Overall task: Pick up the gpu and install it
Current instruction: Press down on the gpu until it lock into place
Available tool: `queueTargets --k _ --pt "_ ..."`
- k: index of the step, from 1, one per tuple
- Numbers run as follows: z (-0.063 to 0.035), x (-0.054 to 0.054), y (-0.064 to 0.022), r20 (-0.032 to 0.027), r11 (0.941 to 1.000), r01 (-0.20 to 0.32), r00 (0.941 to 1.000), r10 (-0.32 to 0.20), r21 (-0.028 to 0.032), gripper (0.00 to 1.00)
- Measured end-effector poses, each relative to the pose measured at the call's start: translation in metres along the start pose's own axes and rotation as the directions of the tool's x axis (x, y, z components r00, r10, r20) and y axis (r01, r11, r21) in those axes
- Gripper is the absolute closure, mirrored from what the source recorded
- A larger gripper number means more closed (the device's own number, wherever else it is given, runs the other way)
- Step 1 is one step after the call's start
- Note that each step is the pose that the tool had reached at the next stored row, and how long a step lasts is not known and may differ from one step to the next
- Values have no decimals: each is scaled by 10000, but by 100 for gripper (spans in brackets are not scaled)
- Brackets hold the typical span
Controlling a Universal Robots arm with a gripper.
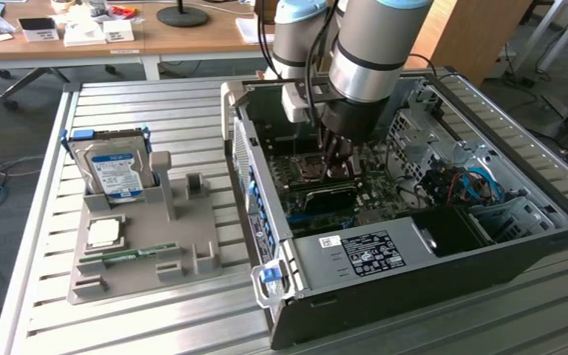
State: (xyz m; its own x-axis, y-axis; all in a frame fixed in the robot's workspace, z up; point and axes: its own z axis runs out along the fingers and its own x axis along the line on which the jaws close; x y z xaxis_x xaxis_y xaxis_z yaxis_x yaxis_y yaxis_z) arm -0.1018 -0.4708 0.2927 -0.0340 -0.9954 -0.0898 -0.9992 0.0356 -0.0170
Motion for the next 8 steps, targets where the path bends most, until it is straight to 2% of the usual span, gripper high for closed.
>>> queueTargets --k 5,8 --pt "6 0 0 5 10000 0 10000 0 2 89" --pt "30 2 2 32 10000 -3 10000 3 0 89"
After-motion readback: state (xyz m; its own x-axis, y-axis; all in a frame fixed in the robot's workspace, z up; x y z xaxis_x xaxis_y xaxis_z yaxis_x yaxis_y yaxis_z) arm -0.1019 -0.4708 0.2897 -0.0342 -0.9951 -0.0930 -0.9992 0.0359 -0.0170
